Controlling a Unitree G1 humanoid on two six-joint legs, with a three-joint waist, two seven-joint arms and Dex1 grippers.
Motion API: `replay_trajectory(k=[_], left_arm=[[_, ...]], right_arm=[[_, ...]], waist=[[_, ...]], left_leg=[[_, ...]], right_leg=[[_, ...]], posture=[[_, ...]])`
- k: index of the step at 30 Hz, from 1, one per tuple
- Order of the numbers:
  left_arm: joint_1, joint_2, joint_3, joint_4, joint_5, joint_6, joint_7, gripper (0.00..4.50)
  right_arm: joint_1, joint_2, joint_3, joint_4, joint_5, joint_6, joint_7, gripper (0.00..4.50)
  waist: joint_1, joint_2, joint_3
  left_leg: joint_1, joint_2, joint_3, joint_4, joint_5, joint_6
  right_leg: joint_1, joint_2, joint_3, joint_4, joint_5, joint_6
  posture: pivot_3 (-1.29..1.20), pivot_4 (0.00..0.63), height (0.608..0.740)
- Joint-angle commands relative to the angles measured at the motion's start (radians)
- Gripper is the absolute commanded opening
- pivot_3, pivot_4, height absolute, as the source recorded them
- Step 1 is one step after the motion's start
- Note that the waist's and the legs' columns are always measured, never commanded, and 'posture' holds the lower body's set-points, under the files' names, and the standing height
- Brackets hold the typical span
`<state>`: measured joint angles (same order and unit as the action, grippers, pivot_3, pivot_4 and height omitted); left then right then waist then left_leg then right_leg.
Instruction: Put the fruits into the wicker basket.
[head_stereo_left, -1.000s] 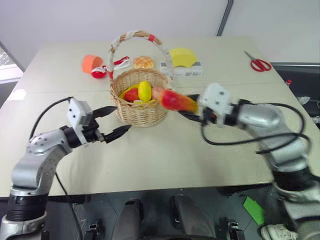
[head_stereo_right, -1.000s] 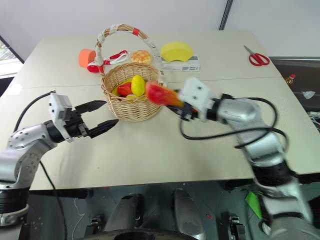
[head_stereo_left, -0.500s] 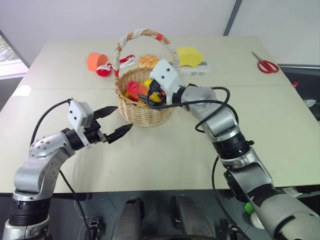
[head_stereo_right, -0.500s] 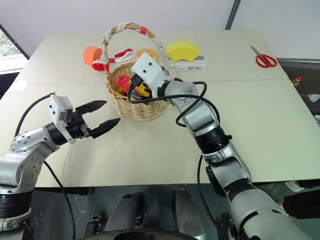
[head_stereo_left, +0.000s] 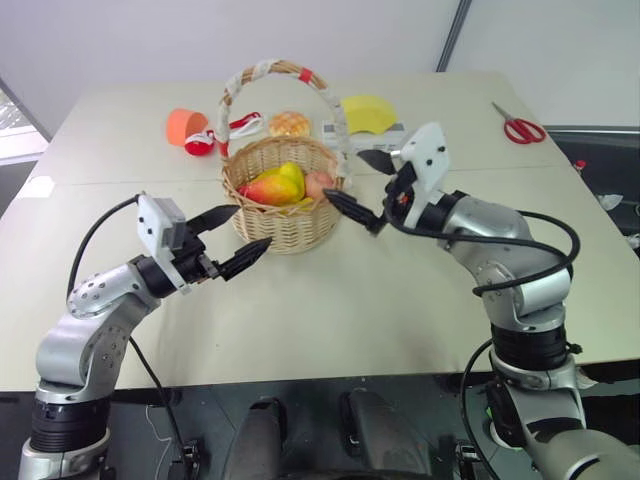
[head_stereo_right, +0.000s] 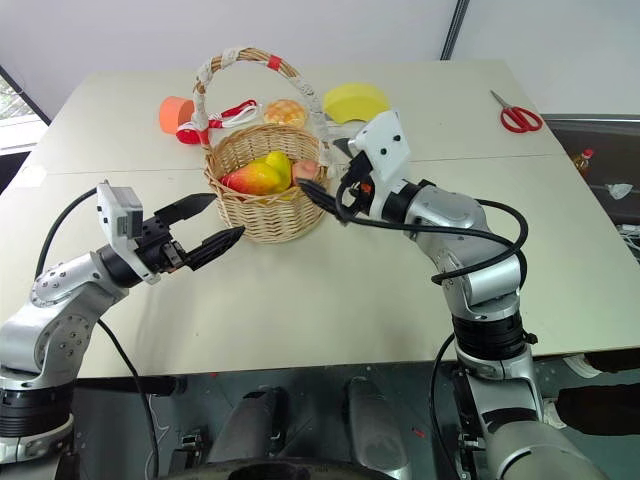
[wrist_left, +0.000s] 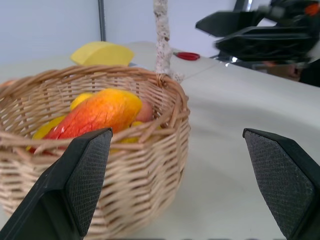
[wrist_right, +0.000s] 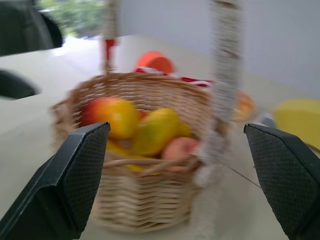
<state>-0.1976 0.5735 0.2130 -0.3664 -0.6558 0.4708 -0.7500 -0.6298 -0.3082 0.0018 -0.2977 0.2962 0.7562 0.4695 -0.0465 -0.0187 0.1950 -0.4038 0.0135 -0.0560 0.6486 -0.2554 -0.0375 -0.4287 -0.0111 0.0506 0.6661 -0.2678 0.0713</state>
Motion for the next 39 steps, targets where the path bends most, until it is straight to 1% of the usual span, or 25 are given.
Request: replay_trajectory(k=[1, 3, 4, 6, 7, 8, 9, 11, 13, 15, 18, 21, 22, 24, 26, 29, 31, 34, 36, 37, 39], left_arm=[[-0.039, -0.016, -0.015, 0.006, -0.005, -0.016, -0.002, 4.50], [-0.053, -0.026, -0.024, 0.009, -0.004, -0.017, -0.003, 4.50], [-0.056, -0.029, -0.026, 0.010, -0.002, -0.017, -0.002, 4.50], [-0.056, -0.031, -0.028, 0.009, 0.001, -0.018, 0.001, 4.50], [-0.054, -0.032, -0.029, 0.005, 0.002, -0.018, 0.004, 4.50], [-0.051, -0.033, -0.030, 0.001, 0.003, -0.018, 0.005, 4.50], [-0.047, -0.034, -0.029, -0.004, 0.003, -0.018, 0.008, 4.50], [-0.037, -0.035, -0.027, -0.016, -0.001, -0.016, 0.013, 4.50], [-0.027, -0.036, -0.027, -0.026, -0.002, -0.015, 0.018, 4.50], [-0.022, -0.036, -0.028, -0.031, -0.003, -0.016, 0.021, 4.50], [-0.028, -0.039, -0.034, -0.034, -0.005, -0.012, 0.026, 4.50], [-0.046, -0.043, -0.045, -0.026, -0.010, -0.008, 0.021, 4.50], [-0.053, -0.045, -0.050, -0.018, -0.008, -0.008, 0.017, 4.50], [-0.062, -0.048, -0.057, -0.004, -0.004, -0.010, 0.011, 4.50], [-0.071, -0.053, -0.064, 0.008, 0.002, -0.014, 0.006, 4.50], [-0.116, -0.082, -0.087, 0.054, 0.027, -0.037, 0.011, 4.50], [-0.136, -0.093, -0.097, 0.075, 0.043, -0.049, 0.010, 4.50], [-0.154, -0.103, -0.107, 0.098, 0.056, -0.064, 0.004, 4.50], [-0.157, -0.104, -0.107, 0.103, 0.059, -0.069, 0.001, 4.50], [-0.157, -0.103, -0.105, 0.105, 0.059, -0.071, -0.001, 4.50], [-0.154, -0.099, -0.100, 0.107, 0.058, -0.073, -0.003, 4.50]], right_arm=[[-0.084, 0.094, -0.001, 0.161, -0.047, -0.080, -0.114, 4.47], [-0.121, 0.138, 0.001, 0.258, -0.060, -0.140, -0.135, 4.47], [-0.138, 0.158, -0.009, 0.301, -0.058, -0.164, -0.143, 4.24], [-0.160, 0.181, -0.020, 0.366, -0.057, -0.203, -0.149, 3.62], [-0.164, 0.185, -0.020, 0.382, -0.057, -0.221, -0.145, 3.24], [-0.164, 0.186, -0.018, 0.388, -0.056, -0.232, -0.142, 2.61], [-0.165, 0.187, -0.018, 0.392, -0.052, -0.241, -0.139, 2.15], [-0.165, 0.188, -0.022, 0.394, -0.045, -0.256, -0.138, 1.02], [-0.160, 0.182, -0.025, 0.380, -0.042, -0.262, -0.138, 0.13], [-0.153, 0.173, -0.031, 0.359, -0.045, -0.266, -0.144, 0.12], [-0.127, 0.122, -0.070, 0.279, -0.048, -0.263, -0.160, 0.12], [-0.089, 0.027, -0.175, 0.190, -0.036, -0.252, -0.187, 0.12], [-0.076, -0.012, -0.217, 0.174, -0.038, -0.248, -0.199, 0.12], [-0.057, -0.067, -0.262, 0.167, -0.045, -0.247, -0.213, 0.12], [-0.036, -0.116, -0.284, 0.179, -0.060, -0.255, -0.221, 0.12], [0.004, -0.201, -0.368, 0.293, -0.102, -0.313, -0.260, 0.12], [0.013, -0.221, -0.392, 0.357, -0.115, -0.353, -0.284, 0.12], [0.033, -0.213, -0.420, 0.428, -0.119, -0.404, -0.319, 0.12], [0.039, -0.206, -0.432, 0.437, -0.111, -0.417, -0.332, 1.18], [0.040, -0.204, -0.436, 0.435, -0.107, -0.418, -0.337, 1.51], [0.048, -0.209, -0.444, 0.411, -0.097, -0.416, -0.339, 2.52]], waist=[[-0.001, 0.000, 0.000], [0.001, 0.000, 0.000], [0.002, 0.000, 0.000], [0.002, 0.000, 0.000], [0.002, 0.000, 0.000], [0.003, 0.000, 0.000], [0.004, 0.000, 0.000], [0.004, 0.000, 0.000], [0.004, 0.000, 0.000], [0.002, 0.000, 0.000], [0.003, 0.000, 0.000], [0.012, 0.000, 0.000], [0.018, 0.000, 0.000], [0.026, 0.000, 0.000], [0.029, 0.000, 0.000], [0.026, 0.000, 0.000], [0.024, 0.000, 0.000], [0.015, 0.001, 0.000], [0.003, 0.001, 0.001], [0.001, 0.001, 0.001], [0.001, 0.001, 0.000]], left_leg=[[0.000, 0.000, 0.001, 0.000, 0.000, 0.000], [0.000, 0.000, 0.003, 0.000, 0.000, 0.000], [0.000, 0.000, 0.003, 0.000, 0.000, 0.000], [-0.001, 0.000, 0.003, 0.000, 0.000, 0.000], [-0.001, 0.000, 0.003, 0.000, 0.000, 0.000], [-0.001, 0.000, 0.003, 0.000, 0.000, 0.000], [-0.001, 0.001, 0.003, 0.000, 0.000, 0.000], [-0.002, 0.000, 0.003, 0.000, 0.000, 0.000], [-0.002, 0.000, 0.003, 0.000, 0.000, 0.000], [-0.002, 0.000, 0.003, 0.000, 0.000, 0.000], [-0.002, 0.001, 0.002, 0.000, 0.000, 0.000], [-0.003, 0.000, 0.002, 0.000, 0.000, 0.000], [-0.004, -0.001, 0.002, 0.000, 0.000, 0.000], [-0.004, -0.001, 0.003, 0.000, 0.000, 0.000], [-0.004, -0.001, 0.003, 0.000, 0.000, 0.000], [-0.003, -0.002, 0.005, 0.000, 0.000, 0.000], [-0.002, -0.002, 0.006, 0.000, 0.000, 0.000], [-0.001, -0.001, 0.007, 0.000, 0.000, 0.000], [-0.001, -0.001, 0.007, 0.000, 0.000, 0.000], [-0.001, -0.001, 0.007, 0.000, 0.000, 0.000], [-0.001, 0.000, 0.007, 0.000, 0.000, 0.000]], right_leg=[[0.000, 0.000, 0.000, 0.000, 0.000, 0.000], [0.000, 0.001, 0.000, 0.000, 0.001, -0.001], [0.000, 0.001, 0.000, 0.000, 0.001, -0.001], [0.000, 0.000, 0.000, 0.000, 0.001, -0.001], [0.000, 0.000, 0.000, 0.000, 0.001, -0.001], [-0.001, -0.001, 0.000, -0.001, 0.001, -0.001], [-0.001, -0.001, 0.000, -0.001, 0.001, -0.001], [-0.001, -0.002, 0.000, -0.001, 0.001, -0.001], [-0.001, -0.002, 0.000, -0.001, 0.001, -0.001], [-0.001, -0.002, 0.000, -0.001, 0.001, -0.001], [-0.001, -0.001, 0.000, -0.001, 0.001, -0.001], [-0.001, -0.002, 0.000, -0.001, 0.001, -0.001], [-0.001, -0.003, 0.000, -0.001, 0.001, -0.001], [-0.001, -0.003, 0.000, -0.002, 0.001, 0.000], [-0.001, -0.003, 0.000, -0.002, 0.001, 0.000], [-0.001, -0.002, 0.000, -0.002, 0.001, 0.000], [-0.001, -0.002, 0.001, -0.002, 0.001, 0.000], [-0.001, -0.001, 0.002, -0.001, 0.001, 0.000], [-0.001, -0.001, 0.002, -0.001, 0.001, 0.000], [-0.001, 0.000, 0.002, -0.001, 0.001, 0.000], [-0.001, 0.000, 0.003, 0.000, 0.001, 0.000]], posture=[[0.00, 0.150, 0.740], [0.00, 0.150, 0.740], [0.00, 0.150, 0.740], [0.00, 0.150, 0.740], [0.00, 0.150, 0.740], [0.00, 0.150, 0.740], [0.00, 0.150, 0.740], [0.00, 0.150, 0.740], [0.00, 0.150, 0.740], [0.00, 0.150, 0.740], [0.00, 0.150, 0.740], [0.00, 0.150, 0.740], [0.00, 0.150, 0.740], [0.00, 0.150, 0.740], [0.00, 0.150, 0.740], [0.00, 0.150, 0.740], [0.00, 0.150, 0.740], [0.00, 0.150, 0.740], [0.00, 0.150, 0.740], [0.00, 0.150, 0.740], [0.00, 0.150, 0.740]])
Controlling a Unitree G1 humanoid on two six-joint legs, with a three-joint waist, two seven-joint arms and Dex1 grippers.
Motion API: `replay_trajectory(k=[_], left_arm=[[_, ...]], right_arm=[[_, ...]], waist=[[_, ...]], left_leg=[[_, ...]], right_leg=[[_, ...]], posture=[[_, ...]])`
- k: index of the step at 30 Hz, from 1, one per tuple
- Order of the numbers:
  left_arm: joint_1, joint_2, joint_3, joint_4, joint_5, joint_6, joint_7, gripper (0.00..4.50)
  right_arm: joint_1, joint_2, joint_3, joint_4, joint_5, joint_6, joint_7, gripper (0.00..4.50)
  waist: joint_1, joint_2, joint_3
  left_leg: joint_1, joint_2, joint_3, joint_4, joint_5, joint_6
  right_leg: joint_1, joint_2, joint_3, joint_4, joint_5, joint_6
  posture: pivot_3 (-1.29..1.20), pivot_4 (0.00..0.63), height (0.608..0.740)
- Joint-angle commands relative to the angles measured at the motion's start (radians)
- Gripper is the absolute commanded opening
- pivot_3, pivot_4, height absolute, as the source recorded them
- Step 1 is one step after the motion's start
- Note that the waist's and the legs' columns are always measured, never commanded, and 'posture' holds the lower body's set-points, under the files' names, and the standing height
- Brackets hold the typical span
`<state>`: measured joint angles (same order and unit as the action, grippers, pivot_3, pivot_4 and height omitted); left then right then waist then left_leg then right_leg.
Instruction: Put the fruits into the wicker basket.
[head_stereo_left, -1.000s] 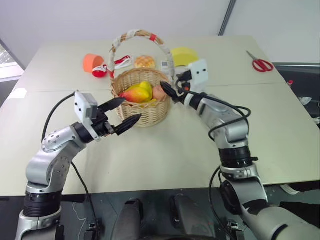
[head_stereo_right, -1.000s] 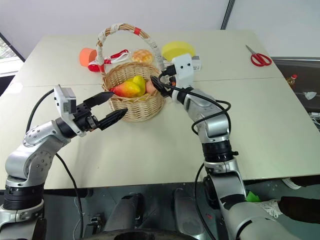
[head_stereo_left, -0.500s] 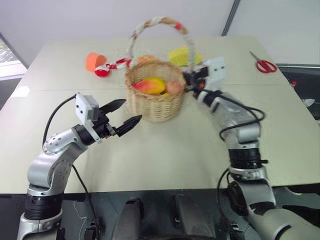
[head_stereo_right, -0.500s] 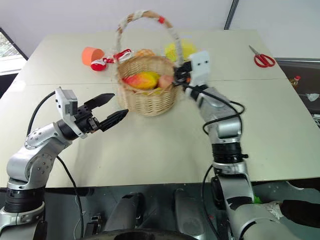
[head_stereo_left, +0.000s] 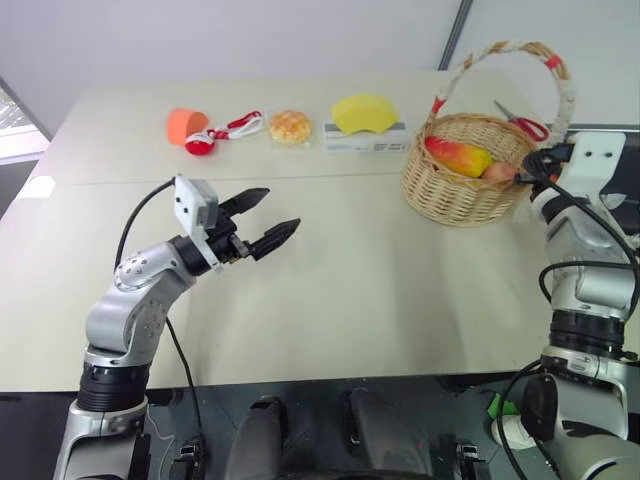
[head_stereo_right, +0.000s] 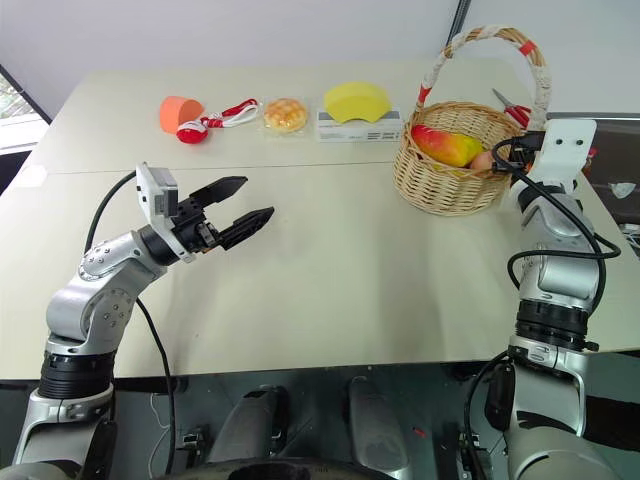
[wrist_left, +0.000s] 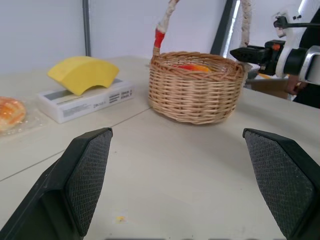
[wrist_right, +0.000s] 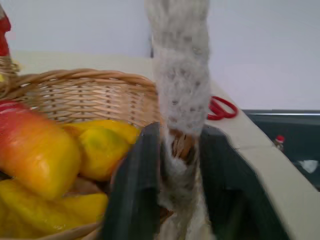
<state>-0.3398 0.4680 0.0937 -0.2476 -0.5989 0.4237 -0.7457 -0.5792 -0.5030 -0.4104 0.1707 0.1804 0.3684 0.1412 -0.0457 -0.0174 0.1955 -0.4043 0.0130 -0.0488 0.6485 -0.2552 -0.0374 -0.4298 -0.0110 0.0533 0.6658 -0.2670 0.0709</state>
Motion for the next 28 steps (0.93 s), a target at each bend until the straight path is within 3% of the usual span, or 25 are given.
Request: replay_trajectory(k=[1, 3, 7, 12, 18, 22, 28], left_arm=[[-0.009, 0.009, 0.023, -0.011, 0.004, -0.027, -0.007, 4.50], [-0.004, 0.012, 0.030, -0.003, 0.018, -0.038, 0.003, 4.50], [0.012, 0.031, 0.051, 0.022, 0.045, -0.041, 0.023, 4.50], [0.068, 0.070, 0.105, 0.060, 0.085, -0.059, 0.054, 4.50], [0.153, 0.090, 0.151, 0.118, 0.143, -0.102, 0.087, 4.50], [0.187, 0.077, 0.170, 0.150, 0.162, -0.138, 0.108, 4.50], [0.246, 0.068, 0.195, 0.135, 0.162, -0.158, 0.132, 4.50]], right_arm=[[0.005, -0.021, -0.038, -0.074, 0.021, -0.026, -0.010, 2.96], [0.030, -0.046, -0.050, -0.106, 0.015, -0.030, -0.004, 4.03], [0.125, -0.115, -0.095, -0.160, 0.049, -0.053, 0.076, 4.03], [0.287, -0.179, -0.104, -0.265, 0.162, -0.034, 0.291, 4.03], [0.406, -0.181, 0.149, -0.450, 0.218, -0.028, 0.546, 4.03], [0.371, -0.133, 0.276, -0.437, 0.188, -0.036, 0.566, 4.03], [0.305, -0.052, 0.369, -0.344, 0.162, -0.070, 0.578, 4.03]], waist=[[0.001, 0.000, 0.000], [0.003, 0.000, 0.000], [0.009, 0.000, 0.000], [0.004, 0.000, 0.000], [-0.007, 0.000, 0.000], [0.003, 0.000, 0.000], [0.007, 0.000, 0.000]], left_leg=[[0.000, 0.000, 0.000, 0.000, 0.000, 0.000], [0.000, 0.000, 0.000, 0.000, 0.000, 0.000], [-0.001, 0.000, 0.000, 0.000, 0.000, 0.000], [0.000, 0.000, 0.000, 0.000, 0.000, 0.000], [0.011, 0.003, 0.003, -0.002, 0.000, 0.000], [0.013, 0.002, 0.003, -0.002, 0.000, 0.000], [0.011, 0.002, 0.003, -0.002, 0.000, 0.000]], right_leg=[[0.000, 0.000, 0.000, 0.000, 0.000, 0.000], [0.000, 0.000, 0.000, 0.000, 0.000, 0.000], [0.000, -0.001, 0.000, 0.000, 0.000, 0.000], [0.001, -0.001, 0.000, -0.001, 0.000, 0.000], [0.008, 0.002, 0.003, 0.000, 0.000, 0.000], [0.010, 0.002, 0.003, 0.000, -0.001, 0.000], [0.010, -0.001, 0.003, -0.002, -0.001, 0.000]], posture=[[0.00, 0.150, 0.740], [0.00, 0.150, 0.740], [0.00, 0.150, 0.740], [0.00, 0.150, 0.740], [0.00, 0.150, 0.740], [0.00, 0.150, 0.740], [0.00, 0.150, 0.740]])
